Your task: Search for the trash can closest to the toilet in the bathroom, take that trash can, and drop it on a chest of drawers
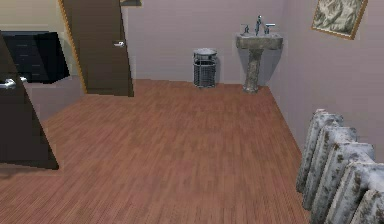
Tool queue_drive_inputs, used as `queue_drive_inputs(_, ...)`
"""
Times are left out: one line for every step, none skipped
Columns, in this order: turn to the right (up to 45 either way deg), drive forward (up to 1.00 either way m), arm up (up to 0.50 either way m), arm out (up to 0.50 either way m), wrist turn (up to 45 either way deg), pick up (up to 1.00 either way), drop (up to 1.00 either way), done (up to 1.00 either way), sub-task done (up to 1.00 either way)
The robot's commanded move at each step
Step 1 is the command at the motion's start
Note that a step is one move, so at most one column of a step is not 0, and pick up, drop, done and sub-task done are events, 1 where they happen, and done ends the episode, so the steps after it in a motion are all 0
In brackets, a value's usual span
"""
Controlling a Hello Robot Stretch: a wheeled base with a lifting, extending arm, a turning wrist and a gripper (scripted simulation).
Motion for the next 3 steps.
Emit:
queue_drive_inputs(0.0, 0.00, 0.00, 0.00, 18.0, 0.00, 0.00, 0.00, 0.00)
queue_drive_inputs(0.0, 0.00, -0.30, 0.00, 0.0, 0.00, 0.00, 0.00, 0.00)
queue_drive_inputs(0.0, 0.00, 0.00, 0.00, 0.0, 1.00, 0.00, 0.00, 0.00)
